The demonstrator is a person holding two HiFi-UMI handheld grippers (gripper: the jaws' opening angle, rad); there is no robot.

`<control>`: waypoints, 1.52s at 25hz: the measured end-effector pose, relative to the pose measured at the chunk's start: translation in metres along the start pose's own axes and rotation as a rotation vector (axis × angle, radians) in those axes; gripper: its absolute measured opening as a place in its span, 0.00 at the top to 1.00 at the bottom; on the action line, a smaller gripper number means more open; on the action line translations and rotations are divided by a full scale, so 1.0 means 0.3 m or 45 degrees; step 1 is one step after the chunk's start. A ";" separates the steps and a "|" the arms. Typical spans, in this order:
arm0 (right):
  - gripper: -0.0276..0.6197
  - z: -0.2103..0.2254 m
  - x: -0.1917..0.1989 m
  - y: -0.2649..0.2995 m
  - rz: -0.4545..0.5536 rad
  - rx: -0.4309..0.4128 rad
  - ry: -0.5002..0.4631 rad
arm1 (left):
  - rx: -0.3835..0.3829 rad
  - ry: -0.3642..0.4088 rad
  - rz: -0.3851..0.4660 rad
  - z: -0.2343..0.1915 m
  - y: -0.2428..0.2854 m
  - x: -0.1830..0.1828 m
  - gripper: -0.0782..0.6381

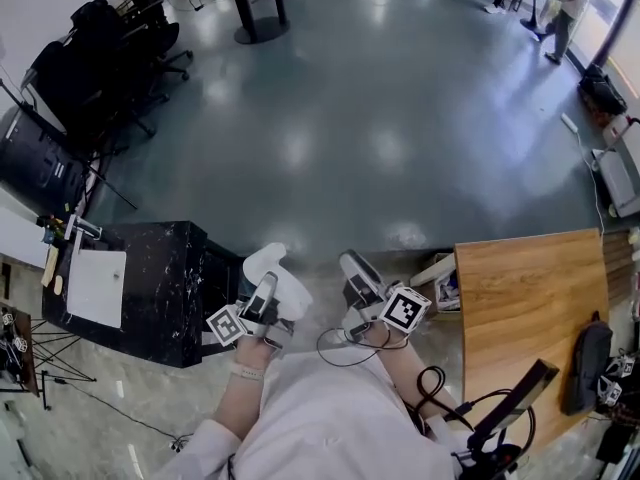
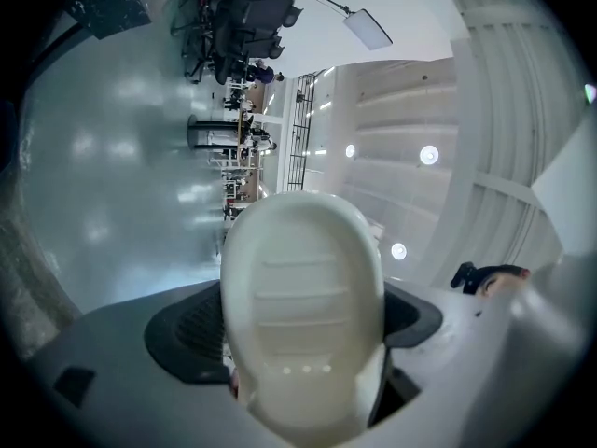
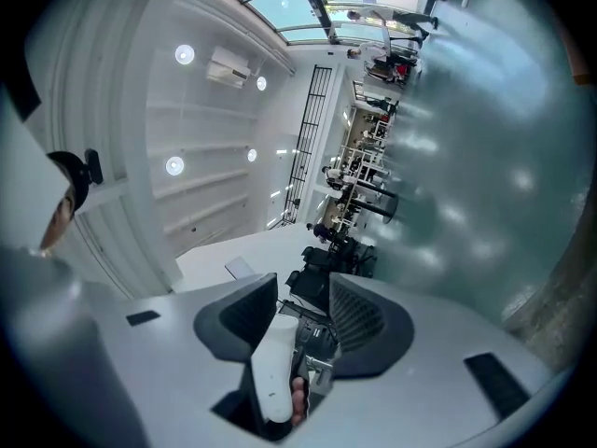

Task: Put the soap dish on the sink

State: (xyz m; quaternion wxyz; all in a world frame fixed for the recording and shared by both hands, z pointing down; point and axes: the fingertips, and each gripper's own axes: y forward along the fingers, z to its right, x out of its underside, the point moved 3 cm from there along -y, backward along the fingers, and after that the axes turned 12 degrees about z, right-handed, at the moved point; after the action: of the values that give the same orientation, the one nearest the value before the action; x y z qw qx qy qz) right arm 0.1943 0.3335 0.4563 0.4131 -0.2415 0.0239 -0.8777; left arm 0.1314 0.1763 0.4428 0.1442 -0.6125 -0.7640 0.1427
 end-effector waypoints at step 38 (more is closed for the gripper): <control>0.70 -0.043 0.312 0.399 -0.142 0.004 -0.005 | -0.045 0.051 0.043 -0.029 0.001 -0.407 0.23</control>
State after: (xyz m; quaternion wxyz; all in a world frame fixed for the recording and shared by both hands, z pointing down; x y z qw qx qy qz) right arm 0.2232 0.1838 0.4540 0.3640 -0.2437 0.0082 -0.8989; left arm 0.1604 0.0576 0.4451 0.1463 -0.6305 -0.7529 0.1193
